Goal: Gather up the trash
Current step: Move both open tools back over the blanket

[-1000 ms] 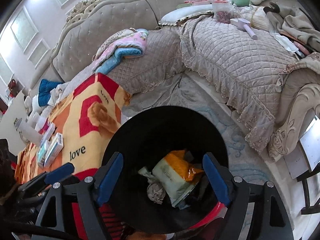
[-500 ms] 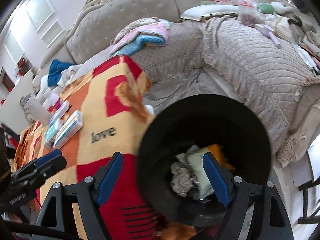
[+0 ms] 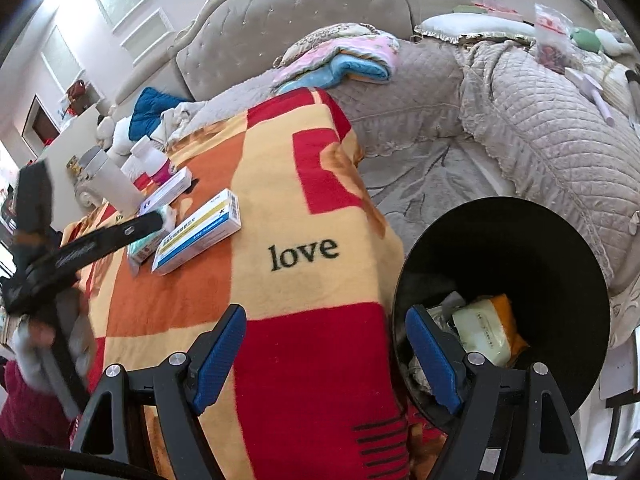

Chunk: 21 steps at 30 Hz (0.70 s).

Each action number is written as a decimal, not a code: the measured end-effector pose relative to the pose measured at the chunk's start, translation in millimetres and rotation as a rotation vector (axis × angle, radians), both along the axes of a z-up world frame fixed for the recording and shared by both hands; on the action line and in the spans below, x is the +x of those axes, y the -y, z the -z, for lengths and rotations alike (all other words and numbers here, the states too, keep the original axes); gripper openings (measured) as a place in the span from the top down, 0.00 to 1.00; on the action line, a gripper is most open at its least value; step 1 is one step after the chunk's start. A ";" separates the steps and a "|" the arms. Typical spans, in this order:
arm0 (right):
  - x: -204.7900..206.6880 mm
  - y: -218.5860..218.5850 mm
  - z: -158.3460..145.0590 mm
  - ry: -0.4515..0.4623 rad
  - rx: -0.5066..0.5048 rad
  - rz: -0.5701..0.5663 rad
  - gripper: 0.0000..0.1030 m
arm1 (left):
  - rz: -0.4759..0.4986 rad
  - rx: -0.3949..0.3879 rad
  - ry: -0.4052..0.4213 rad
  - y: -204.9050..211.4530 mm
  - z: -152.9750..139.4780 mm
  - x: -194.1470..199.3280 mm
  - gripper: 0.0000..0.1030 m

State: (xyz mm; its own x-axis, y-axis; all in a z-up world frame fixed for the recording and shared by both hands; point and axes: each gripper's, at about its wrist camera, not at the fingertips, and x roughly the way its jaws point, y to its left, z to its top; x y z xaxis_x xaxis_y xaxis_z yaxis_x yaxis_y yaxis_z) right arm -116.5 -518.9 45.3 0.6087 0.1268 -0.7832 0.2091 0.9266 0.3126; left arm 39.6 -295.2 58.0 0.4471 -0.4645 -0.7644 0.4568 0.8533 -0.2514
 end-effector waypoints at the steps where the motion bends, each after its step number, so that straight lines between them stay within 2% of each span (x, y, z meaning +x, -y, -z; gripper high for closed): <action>1: 0.4 0.0 -0.4 -0.003 -0.003 -0.004 0.23 | 0.002 -0.012 -0.021 2.5 3.9 5.2 0.44; 4: -1.8 3.8 -2.9 -0.002 -0.015 0.004 0.23 | 0.037 -0.038 -0.082 12.1 15.4 12.3 0.44; 8: -5.4 11.4 -4.2 0.000 -0.010 0.024 0.23 | 0.103 -0.027 -0.132 19.2 25.2 -2.4 0.44; 10: -6.3 14.6 -3.9 -0.003 -0.008 0.033 0.23 | 0.118 -0.056 -0.175 14.7 25.7 -14.9 0.44; 12: -6.4 16.2 -3.8 -0.002 0.000 0.040 0.22 | 0.143 -0.122 -0.195 7.3 19.3 -31.1 0.44; 17: 3.2 1.1 -4.9 0.006 0.032 0.010 0.22 | 0.202 -0.137 -0.152 -7.7 -3.1 -63.2 0.44; 21: 18.1 -30.2 -9.0 0.021 0.014 -0.065 0.22 | 0.177 -0.044 -0.061 -34.5 -19.5 -73.6 0.44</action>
